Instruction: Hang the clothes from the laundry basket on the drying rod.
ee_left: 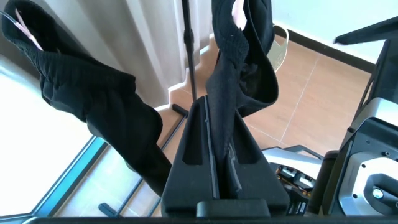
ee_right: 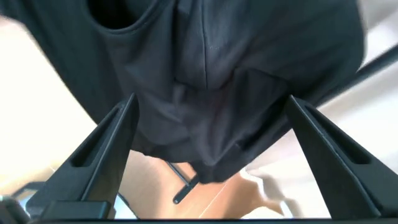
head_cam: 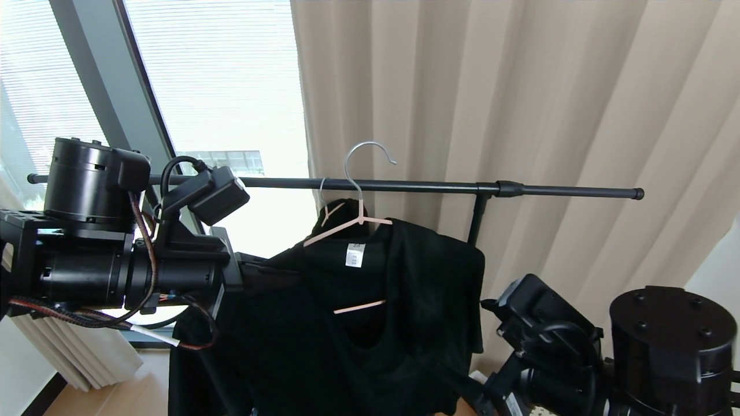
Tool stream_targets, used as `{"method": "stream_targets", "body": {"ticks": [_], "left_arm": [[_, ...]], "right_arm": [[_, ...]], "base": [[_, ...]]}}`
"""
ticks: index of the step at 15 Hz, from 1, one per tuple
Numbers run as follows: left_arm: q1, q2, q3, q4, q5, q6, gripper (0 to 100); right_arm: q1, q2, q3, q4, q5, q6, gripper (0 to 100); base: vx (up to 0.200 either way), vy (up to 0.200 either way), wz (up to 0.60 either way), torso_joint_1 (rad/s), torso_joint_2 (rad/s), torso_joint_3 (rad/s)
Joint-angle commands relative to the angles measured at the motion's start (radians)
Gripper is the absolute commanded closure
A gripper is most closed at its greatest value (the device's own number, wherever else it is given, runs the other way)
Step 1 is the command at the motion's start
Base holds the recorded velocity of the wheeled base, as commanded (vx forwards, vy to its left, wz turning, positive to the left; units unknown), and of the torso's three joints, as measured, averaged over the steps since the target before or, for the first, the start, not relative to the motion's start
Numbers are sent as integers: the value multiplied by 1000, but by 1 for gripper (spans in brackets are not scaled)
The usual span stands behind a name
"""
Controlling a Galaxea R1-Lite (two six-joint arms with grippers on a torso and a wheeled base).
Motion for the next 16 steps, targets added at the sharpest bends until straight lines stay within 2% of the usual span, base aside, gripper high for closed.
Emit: {"method": "stream_targets", "body": {"ticks": [1, 5, 8, 9, 14, 16], "left_arm": [[-15, 3, -3, -1, 0, -6, 100], [-37, -3, -5, 0, 0, -8, 100], [-37, -8, -3, 0, 0, -8, 100], [-37, -12, -2, 0, -1, -8, 100], [-35, -27, 0, 0, 0, -8, 100], [-28, -23, -2, 0, 0, -8, 100]], "right_arm": [[11, 79, -20, -2, -10, 20, 0], [9, 116, -41, -2, -16, 60, 0], [3, 154, -49, -60, -18, 92, 0], [-21, 171, -48, -79, -19, 99, 100], [-70, 136, -54, -73, -16, 90, 100], [-118, 84, -45, -68, -15, 29, 100]], "base": [[0, 0, 0, 0, 0, 0], [0, 0, 0, 0, 0, 0], [0, 0, 0, 0, 0, 0], [0, 0, 0, 0, 0, 0], [0, 0, 0, 0, 0, 0], [0, 0, 0, 0, 0, 0]]}}
